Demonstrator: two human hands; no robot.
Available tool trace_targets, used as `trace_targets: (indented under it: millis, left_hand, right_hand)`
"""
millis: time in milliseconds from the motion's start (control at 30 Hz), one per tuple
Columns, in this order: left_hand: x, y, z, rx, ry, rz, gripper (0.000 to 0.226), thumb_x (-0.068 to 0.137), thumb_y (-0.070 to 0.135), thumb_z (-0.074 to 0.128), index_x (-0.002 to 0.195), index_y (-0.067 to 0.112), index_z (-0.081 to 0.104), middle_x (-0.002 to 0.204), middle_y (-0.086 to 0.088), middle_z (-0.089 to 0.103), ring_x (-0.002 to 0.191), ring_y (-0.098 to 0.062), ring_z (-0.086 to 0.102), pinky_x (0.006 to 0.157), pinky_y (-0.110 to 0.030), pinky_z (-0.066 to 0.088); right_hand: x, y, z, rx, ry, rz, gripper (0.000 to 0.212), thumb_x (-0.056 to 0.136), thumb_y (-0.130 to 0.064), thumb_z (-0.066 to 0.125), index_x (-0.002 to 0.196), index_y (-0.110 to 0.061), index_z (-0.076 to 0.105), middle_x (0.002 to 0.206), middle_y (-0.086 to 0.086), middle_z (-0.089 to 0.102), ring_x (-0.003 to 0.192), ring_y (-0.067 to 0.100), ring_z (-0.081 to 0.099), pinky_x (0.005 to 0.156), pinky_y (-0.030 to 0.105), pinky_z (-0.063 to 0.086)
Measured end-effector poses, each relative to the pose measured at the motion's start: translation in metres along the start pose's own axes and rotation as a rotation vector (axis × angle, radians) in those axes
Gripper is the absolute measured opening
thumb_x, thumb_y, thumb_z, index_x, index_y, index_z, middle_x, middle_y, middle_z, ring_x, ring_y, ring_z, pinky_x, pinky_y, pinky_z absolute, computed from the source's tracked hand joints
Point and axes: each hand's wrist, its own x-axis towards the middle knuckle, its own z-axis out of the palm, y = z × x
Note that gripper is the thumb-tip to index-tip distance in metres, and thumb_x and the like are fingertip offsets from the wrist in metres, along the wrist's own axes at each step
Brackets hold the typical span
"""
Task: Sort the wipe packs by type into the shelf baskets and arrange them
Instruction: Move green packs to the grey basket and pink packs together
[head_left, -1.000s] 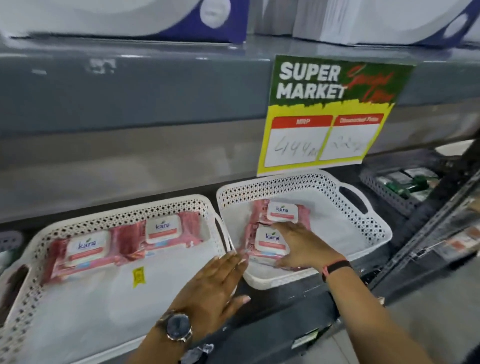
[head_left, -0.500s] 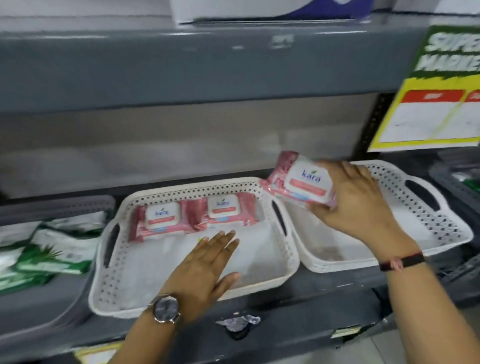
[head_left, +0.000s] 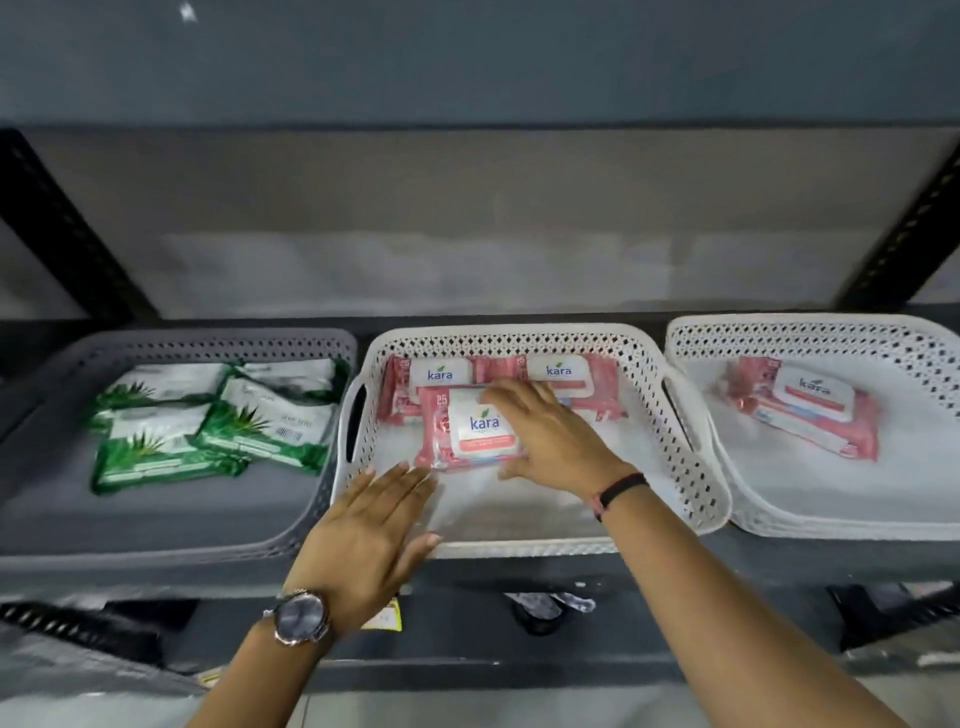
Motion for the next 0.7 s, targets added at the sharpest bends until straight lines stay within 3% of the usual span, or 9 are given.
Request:
trace_targets:
  millis: [100,167,267,333,400,500,567,700]
  left_hand:
    - [0.0,-0.001,0.001,0.001,0.019,0.004,0.067,0.098,0.049,0.009,0.118,0.006,0.056,0.113,-0.013,0.066,0.11,-0.025,0.055,0.103,-0.025,0.013]
    - [-0.001,-0.002,0.001,-0.011,0.031,0.009,0.066,0.098,0.05,0.01,0.119,0.006,0.055,0.114,-0.014,0.065,0.113,-0.022,0.045,0.105,-0.023,0.012]
    - [-0.001,-0.001,0.003,-0.033,0.044,0.018,0.064,0.098,0.05,0.011,0.12,0.007,0.053,0.115,-0.015,0.064,0.113,-0.022,0.042,0.107,-0.02,0.01]
    - [-0.001,0.0,0.003,-0.039,0.047,0.017,0.064,0.098,0.05,0.012,0.121,0.007,0.052,0.117,-0.015,0.063,0.114,-0.021,0.042,0.107,-0.021,0.01]
    - [0.0,0.0,0.003,-0.048,0.051,0.02,0.063,0.098,0.05,0.012,0.122,0.008,0.051,0.117,-0.015,0.063,0.113,-0.021,0.042,0.105,-0.023,0.013]
    - [0.001,0.002,0.002,-0.053,0.058,0.021,0.06,0.098,0.05,0.012,0.123,0.01,0.048,0.117,-0.015,0.063,0.113,-0.021,0.042,0.104,-0.023,0.014]
    - [0.001,0.002,0.001,-0.05,0.057,0.014,0.058,0.098,0.051,0.012,0.124,0.011,0.046,0.117,-0.014,0.063,0.113,-0.02,0.043,0.105,-0.023,0.014]
    - [0.001,0.002,0.001,-0.031,0.039,-0.004,0.058,0.098,0.051,0.011,0.126,0.013,0.043,0.117,-0.013,0.063,0.112,-0.022,0.048,0.105,-0.022,0.013]
  right_hand:
    - [-0.013,0.016,-0.029,0.036,0.147,0.021,0.057,0.08,-0.017,0.068,0.131,-0.014,0.043,0.146,0.006,0.038,0.13,0.024,0.038,0.11,0.032,0.027]
    - [-0.026,0.042,-0.053,-0.017,0.361,0.161,0.04,0.085,-0.008,0.059,0.124,-0.013,0.051,0.138,0.006,0.049,0.122,0.026,0.047,0.103,0.036,0.04]
    - [-0.047,0.097,-0.081,-0.135,0.482,0.412,0.043,0.083,0.011,0.051,0.122,-0.008,0.052,0.131,0.015,0.054,0.118,0.032,0.048,0.098,0.04,0.043]
    - [-0.058,0.137,-0.091,-0.14,0.365,0.583,0.058,0.076,0.008,0.06,0.129,-0.008,0.044,0.138,0.019,0.045,0.126,0.035,0.04,0.104,0.045,0.037]
    - [-0.067,0.171,-0.092,-0.118,0.136,0.736,0.079,0.072,-0.008,0.071,0.139,-0.012,0.028,0.149,0.02,0.027,0.137,0.035,0.023,0.112,0.052,0.024]
    - [-0.078,0.206,-0.085,-0.137,-0.123,0.869,0.096,0.074,-0.027,0.074,0.144,-0.019,0.008,0.155,0.02,0.006,0.143,0.033,0.003,0.113,0.058,0.009]
    - [-0.084,0.215,-0.079,-0.173,-0.186,0.901,0.095,0.075,-0.034,0.072,0.144,-0.021,0.008,0.154,0.019,0.011,0.142,0.034,0.011,0.112,0.06,0.012]
    - [-0.087,0.219,-0.074,-0.236,-0.069,0.888,0.069,0.079,-0.033,0.067,0.136,-0.02,0.03,0.137,0.02,0.039,0.129,0.038,0.032,0.111,0.062,0.018]
